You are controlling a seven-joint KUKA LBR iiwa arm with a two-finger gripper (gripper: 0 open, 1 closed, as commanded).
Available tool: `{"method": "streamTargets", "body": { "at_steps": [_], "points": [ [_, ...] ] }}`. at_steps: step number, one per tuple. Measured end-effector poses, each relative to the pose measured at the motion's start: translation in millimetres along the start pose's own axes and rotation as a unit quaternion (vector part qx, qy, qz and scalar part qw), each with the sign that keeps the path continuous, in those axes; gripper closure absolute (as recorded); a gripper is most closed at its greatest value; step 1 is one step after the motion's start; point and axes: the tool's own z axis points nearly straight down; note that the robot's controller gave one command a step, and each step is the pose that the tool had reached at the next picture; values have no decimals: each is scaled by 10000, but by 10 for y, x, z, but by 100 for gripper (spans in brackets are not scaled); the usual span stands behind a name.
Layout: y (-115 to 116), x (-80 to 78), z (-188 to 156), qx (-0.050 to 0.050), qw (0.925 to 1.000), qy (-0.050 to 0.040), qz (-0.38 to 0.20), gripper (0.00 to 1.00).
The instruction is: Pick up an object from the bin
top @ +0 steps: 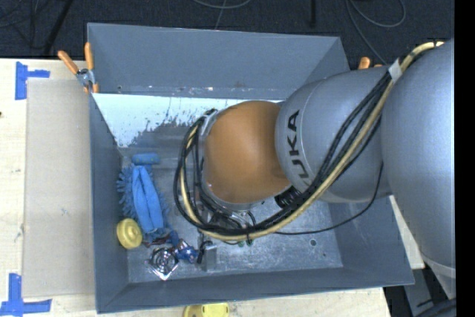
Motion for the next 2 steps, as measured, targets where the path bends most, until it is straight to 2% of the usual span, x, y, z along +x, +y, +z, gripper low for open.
{"method": "streamTargets", "body": {
  "at_steps": [1, 2],
  "points": [
    [12, 101, 671, 0, 9995, -17, -312, 0],
    [111, 94, 701, -1, 9946, -11, -1035, 100]
  ]
}}
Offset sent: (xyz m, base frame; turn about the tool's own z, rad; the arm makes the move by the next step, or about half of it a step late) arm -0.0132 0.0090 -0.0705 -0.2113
